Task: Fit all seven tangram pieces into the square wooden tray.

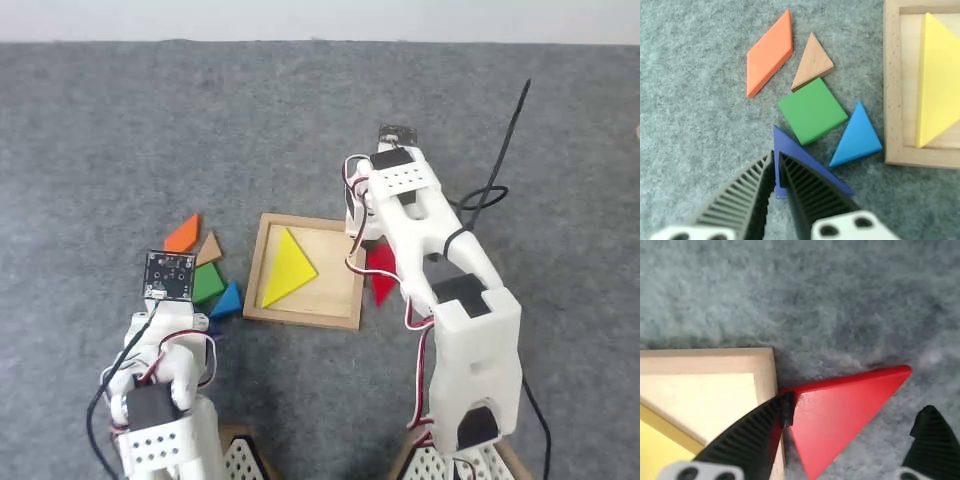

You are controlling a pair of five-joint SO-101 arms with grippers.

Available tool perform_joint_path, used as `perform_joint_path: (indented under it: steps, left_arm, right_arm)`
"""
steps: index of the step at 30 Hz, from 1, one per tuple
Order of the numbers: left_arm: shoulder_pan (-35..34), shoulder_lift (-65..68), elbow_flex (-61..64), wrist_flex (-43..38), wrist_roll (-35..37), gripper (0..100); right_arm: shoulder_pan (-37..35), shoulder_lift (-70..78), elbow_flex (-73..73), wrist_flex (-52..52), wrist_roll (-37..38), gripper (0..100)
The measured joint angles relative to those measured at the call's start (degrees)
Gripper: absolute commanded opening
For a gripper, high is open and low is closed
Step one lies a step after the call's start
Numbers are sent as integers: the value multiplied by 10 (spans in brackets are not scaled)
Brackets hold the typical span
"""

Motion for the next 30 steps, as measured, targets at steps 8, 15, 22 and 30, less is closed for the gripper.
perform_joint_path:
  steps: [8,15,22,30]
  left_arm:
    - [0,0,0,0,0,15]
    - [0,0,0,0,0,15]
    - [0,0,0,0,0,15]
    - [0,0,0,0,0,15]
  right_arm:
    - [6,3,-11,13,-29,383]
    - [6,22,-47,17,-87,383]
    - [6,26,-55,17,-89,383]
    - [12,61,-69,-5,-84,258]
